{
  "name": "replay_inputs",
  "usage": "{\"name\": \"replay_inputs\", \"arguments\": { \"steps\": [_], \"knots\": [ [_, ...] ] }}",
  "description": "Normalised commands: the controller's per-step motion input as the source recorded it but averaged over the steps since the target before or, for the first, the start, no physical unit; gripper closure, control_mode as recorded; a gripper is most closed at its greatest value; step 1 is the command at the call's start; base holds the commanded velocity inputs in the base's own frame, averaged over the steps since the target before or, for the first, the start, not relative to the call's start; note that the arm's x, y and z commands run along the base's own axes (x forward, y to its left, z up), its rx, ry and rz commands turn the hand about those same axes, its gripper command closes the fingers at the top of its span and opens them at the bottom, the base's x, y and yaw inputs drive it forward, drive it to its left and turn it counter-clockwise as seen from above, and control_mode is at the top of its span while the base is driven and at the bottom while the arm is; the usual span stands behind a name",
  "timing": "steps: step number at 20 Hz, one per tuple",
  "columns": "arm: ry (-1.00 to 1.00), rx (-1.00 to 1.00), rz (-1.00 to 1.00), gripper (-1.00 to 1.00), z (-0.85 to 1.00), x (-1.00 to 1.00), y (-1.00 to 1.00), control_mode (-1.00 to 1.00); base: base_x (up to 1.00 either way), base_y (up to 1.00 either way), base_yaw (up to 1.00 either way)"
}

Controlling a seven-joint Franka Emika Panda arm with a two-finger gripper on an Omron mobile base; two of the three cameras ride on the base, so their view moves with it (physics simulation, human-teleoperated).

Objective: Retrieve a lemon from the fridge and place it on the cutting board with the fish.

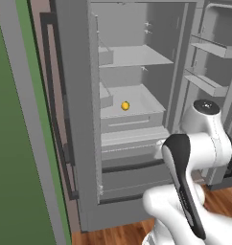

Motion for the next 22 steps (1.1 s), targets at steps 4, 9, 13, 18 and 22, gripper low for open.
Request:
{"name": "replay_inputs", "arguments": {
  "steps": [4,9,13,18,22],
  "knots": [
    [0.0,0.01,0.0,-1.0,0.0,-0.33,-0.16,-1.0,0.0,0.0,0.0],
    [0.0,0.0,0.0,-1.0,0.0,-0.12,-0.05,-1.0,0.0,0.0,0.0],
    [0.0,0.0,0.0,-1.0,0.0,0.0,0.0,-1.0,0.0,0.0,0.0],
    [-0.01,0.0,0.0,-1.0,0.0,0.0,0.0,-1.0,0.0,0.0,0.0],
    [-0.02,0.0,0.0,-1.0,0.0,0.01,-0.01,-1.0,0.0,0.0,0.0]
  ]
}}
